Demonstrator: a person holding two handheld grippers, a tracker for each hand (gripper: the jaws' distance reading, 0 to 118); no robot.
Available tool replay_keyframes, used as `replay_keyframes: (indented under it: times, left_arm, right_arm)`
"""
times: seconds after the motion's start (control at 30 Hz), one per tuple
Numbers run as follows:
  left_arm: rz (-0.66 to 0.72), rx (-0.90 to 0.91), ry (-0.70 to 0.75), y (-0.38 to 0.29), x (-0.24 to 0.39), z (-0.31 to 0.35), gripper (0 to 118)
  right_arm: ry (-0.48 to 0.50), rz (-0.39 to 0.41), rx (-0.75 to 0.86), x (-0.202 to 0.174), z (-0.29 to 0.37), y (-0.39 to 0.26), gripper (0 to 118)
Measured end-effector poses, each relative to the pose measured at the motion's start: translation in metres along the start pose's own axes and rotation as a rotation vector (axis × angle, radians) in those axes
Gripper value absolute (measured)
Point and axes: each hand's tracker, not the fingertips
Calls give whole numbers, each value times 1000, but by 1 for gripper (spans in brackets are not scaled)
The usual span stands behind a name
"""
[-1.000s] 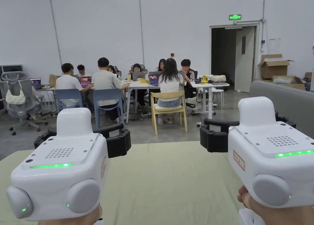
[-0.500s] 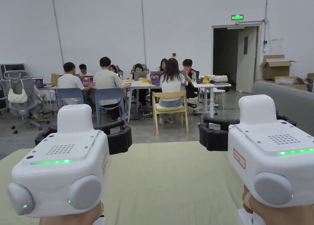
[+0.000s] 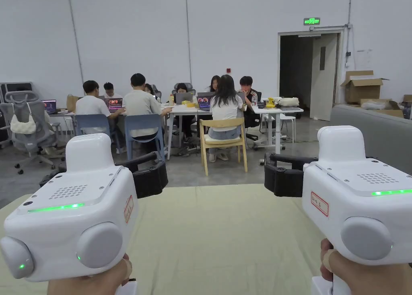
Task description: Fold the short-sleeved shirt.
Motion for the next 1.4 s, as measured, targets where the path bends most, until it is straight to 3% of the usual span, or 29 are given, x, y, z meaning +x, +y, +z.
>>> replay_keyframes:
  times: [0.37, 1.4]
  left_arm:
    - [-85, 42, 2, -1, 13, 6, 118]
    - [-93, 46, -8, -4, 13, 4, 118]
  right_arm:
    - [11, 37, 15, -6, 2, -2, 118]
    - [2, -3, 0, 1, 1, -2, 118]
